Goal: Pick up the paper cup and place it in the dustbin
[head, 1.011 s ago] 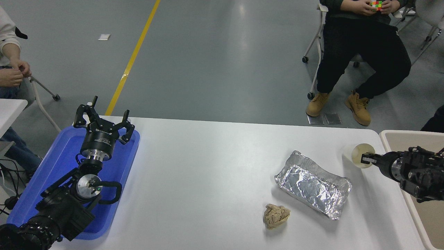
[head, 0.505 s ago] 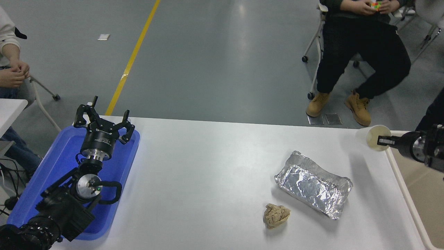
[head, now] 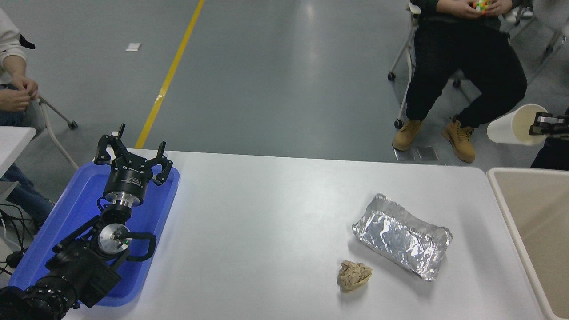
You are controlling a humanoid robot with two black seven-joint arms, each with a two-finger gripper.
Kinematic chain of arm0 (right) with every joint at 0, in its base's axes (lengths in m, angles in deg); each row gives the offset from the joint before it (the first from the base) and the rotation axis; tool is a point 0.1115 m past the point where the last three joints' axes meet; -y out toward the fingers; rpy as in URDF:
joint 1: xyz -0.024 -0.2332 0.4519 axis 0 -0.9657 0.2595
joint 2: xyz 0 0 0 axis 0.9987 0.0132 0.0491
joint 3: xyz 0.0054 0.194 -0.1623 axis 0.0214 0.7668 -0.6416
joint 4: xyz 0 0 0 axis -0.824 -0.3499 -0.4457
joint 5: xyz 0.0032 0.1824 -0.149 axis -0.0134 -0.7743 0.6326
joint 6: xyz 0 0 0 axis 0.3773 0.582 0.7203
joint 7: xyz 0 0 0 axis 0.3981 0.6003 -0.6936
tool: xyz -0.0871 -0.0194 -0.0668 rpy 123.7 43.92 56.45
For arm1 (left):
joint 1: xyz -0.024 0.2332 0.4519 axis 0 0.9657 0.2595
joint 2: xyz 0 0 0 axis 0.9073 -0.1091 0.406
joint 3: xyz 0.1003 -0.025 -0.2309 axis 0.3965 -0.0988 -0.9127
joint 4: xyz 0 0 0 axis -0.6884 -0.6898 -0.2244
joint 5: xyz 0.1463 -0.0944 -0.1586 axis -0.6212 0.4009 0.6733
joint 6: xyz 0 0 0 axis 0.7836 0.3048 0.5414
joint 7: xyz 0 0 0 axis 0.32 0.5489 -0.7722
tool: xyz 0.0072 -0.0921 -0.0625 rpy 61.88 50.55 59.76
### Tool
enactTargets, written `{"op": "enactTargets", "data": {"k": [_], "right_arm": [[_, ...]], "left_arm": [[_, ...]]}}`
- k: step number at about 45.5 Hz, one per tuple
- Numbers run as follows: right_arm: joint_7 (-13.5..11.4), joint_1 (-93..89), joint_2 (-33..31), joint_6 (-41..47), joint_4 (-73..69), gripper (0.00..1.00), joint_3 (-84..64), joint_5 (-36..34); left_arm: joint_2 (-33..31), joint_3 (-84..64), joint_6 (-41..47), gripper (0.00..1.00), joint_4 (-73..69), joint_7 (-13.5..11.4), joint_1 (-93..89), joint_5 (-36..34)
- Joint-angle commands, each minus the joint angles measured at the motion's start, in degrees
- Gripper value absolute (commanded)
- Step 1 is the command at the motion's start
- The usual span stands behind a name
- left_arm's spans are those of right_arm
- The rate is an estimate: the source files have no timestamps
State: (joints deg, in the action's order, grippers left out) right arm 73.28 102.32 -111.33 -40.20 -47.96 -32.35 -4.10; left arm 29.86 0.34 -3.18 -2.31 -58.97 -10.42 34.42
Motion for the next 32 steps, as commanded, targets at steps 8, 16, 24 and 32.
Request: {"op": "enactTargets", "data": {"k": [8, 16, 24, 32], "right_arm": [[-0.26, 8.58, -2.98, 7.62, -0.45, 0.00, -0.31, 2.60], [-0.70, 7.09, -2.98, 6.39, 1.30, 0.00, -0.22, 2.16], [-1.66, -4.58, -2.63, 0.06, 11.22, 0.00, 0.74, 0.14], [-3.95, -21.98, -1.58, -1.96, 28.80, 0.00, 0.83, -10.74]], "left_arm": [[0.00, 0.00, -0.04, 1.00, 0.00, 0.00, -0.05, 0.01], [0.00, 0.00, -0.04, 1.00, 0.00, 0.00, 0.04, 0.01], [0.00, 0.00, -0.04, 1.00, 0.00, 0.00, 0.04, 0.01], [0.00, 0.00, 0.05, 1.00, 0.00, 0.00, -0.05, 0.01]]}}
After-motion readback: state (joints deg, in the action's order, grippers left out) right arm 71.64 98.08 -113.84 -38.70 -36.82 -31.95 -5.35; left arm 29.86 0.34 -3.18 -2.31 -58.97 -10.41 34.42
